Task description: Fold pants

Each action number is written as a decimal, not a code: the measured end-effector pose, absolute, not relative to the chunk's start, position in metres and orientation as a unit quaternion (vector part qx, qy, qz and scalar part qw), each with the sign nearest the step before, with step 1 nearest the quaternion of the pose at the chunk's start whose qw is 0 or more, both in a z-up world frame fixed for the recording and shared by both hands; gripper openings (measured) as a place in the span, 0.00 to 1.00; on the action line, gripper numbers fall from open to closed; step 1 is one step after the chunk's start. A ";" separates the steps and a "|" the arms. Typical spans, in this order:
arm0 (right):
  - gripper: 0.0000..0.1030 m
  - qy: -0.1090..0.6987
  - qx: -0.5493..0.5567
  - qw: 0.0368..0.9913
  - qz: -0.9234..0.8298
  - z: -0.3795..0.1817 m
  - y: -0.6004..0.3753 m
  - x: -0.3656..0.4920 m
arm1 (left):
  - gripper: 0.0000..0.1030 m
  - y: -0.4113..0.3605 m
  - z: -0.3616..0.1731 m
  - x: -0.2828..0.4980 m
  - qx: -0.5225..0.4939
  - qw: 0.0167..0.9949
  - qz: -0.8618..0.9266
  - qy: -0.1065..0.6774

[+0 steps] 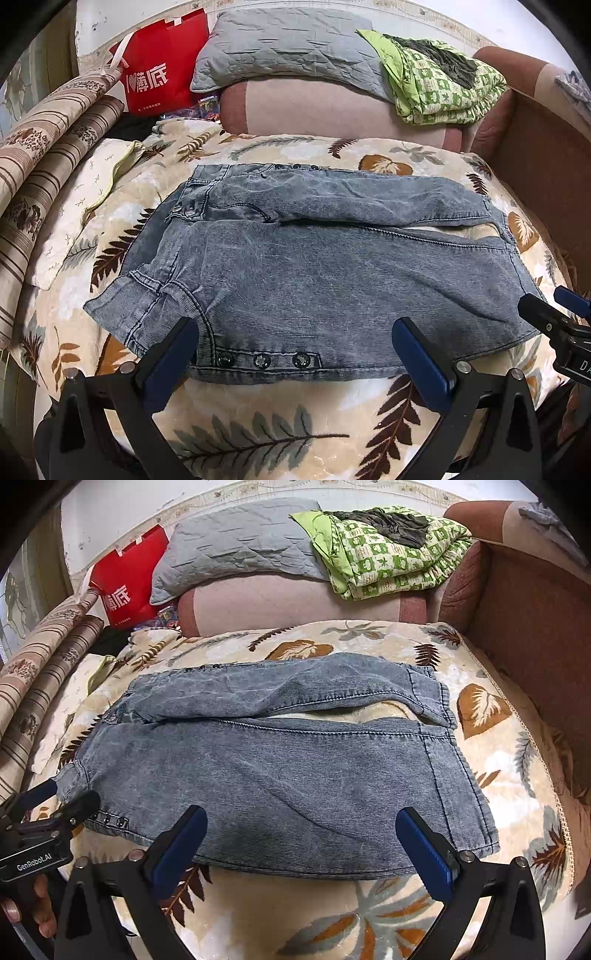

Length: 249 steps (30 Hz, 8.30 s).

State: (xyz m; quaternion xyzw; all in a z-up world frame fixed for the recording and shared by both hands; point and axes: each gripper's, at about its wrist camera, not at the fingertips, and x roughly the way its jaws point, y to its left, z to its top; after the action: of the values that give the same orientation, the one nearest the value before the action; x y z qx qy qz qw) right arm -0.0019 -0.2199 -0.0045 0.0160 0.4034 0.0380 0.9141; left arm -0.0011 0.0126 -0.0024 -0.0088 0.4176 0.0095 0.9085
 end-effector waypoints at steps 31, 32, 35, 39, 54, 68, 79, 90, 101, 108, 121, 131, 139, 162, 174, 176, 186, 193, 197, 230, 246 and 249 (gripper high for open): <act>1.00 0.403 0.014 0.915 0.031 -0.004 -0.221 0.000 | 1.00 0.016 -0.004 0.001 -0.014 0.906 0.012 0.423; 1.00 0.404 0.015 0.914 0.031 -0.004 -0.221 0.000 | 1.00 0.016 -0.005 0.001 -0.014 0.906 0.012 0.423; 1.00 0.405 0.018 0.913 0.032 -0.006 -0.222 0.001 | 1.00 0.022 -0.007 0.002 -0.025 0.903 0.011 0.429; 1.00 0.426 0.063 0.901 0.048 -0.019 -0.241 -0.003 | 1.00 0.081 -0.020 -0.002 -0.130 0.887 0.040 0.442; 1.00 0.431 0.448 0.783 0.006 -0.089 -0.402 -0.022 | 0.61 0.206 -0.072 0.024 -0.314 0.813 0.167 0.461; 0.06 0.434 0.500 0.748 -0.055 -0.102 -0.442 0.014 | 0.08 0.214 -0.061 0.040 -0.316 0.814 0.160 0.461; 0.09 0.431 0.312 0.843 -0.083 -0.034 -0.438 -0.012 | 0.11 0.189 -0.019 -0.034 -0.270 0.849 0.174 0.420; 0.76 0.384 0.268 0.877 -0.108 0.005 -0.443 -0.026 | 0.78 0.170 0.032 -0.025 -0.188 0.903 0.177 0.342; 0.81 0.486 0.340 0.805 -0.006 -0.062 -0.426 0.027 | 0.80 0.131 -0.051 0.059 -0.080 0.865 0.081 0.488; 0.81 0.440 0.375 0.816 -0.001 -0.038 -0.454 0.102 | 0.80 0.177 -0.017 0.123 -0.149 0.881 0.094 0.439; 0.23 0.530 0.252 0.809 -0.041 -0.082 -0.434 0.196 | 0.13 0.194 -0.068 0.191 -0.159 0.835 0.099 0.517; 0.26 0.541 0.059 0.836 -0.074 -0.056 -0.422 0.177 | 0.16 0.202 -0.074 0.203 -0.093 0.838 0.114 0.526; 0.67 0.496 0.133 0.855 -0.070 -0.044 -0.446 0.163 | 0.60 0.206 -0.027 0.187 -0.088 0.869 0.132 0.469; 0.07 0.455 0.478 0.751 -0.039 -0.090 -0.460 0.166 | 0.27 0.141 -0.063 0.173 -0.221 0.835 0.117 0.491; 0.65 0.502 0.314 0.804 -0.063 -0.065 -0.443 0.141 | 0.81 0.139 -0.030 0.169 -0.172 0.859 0.087 0.475; 0.65 0.466 0.296 0.832 -0.061 -0.035 -0.438 0.133 | 0.81 0.122 -0.020 0.168 -0.108 0.882 0.089 0.450; 0.68 0.557 0.266 0.786 0.038 -0.098 -0.377 0.175 | 0.83 0.096 -0.073 0.179 0.009 0.855 0.122 0.503; 0.68 0.522 0.208 0.827 0.033 -0.055 -0.360 0.165 | 0.84 0.097 -0.075 0.182 0.008 0.859 0.119 0.497; 0.70 0.468 0.194 0.861 0.040 -0.027 -0.350 0.169 | 0.87 0.100 -0.075 0.178 0.008 0.865 0.116 0.488; 1.00 0.535 0.046 0.843 0.027 -0.096 -0.312 0.174 | 0.92 0.102 -0.078 0.176 0.002 0.878 0.116 0.464; 0.99 0.428 -0.078 0.899 -0.053 -0.036 -0.279 0.142 | 0.93 0.103 -0.080 0.176 0.002 0.879 0.118 0.462; 0.99 0.425 -0.082 0.900 -0.056 -0.032 -0.280 0.140 | 0.93 0.103 -0.080 0.175 0.002 0.879 0.118 0.461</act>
State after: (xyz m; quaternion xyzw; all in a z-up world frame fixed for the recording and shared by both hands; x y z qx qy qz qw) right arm 0.1401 -0.2804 -0.0317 -0.0822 0.4248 -0.0560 0.8998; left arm 0.1755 0.1026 -0.0797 0.0019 0.4614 0.1177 0.8794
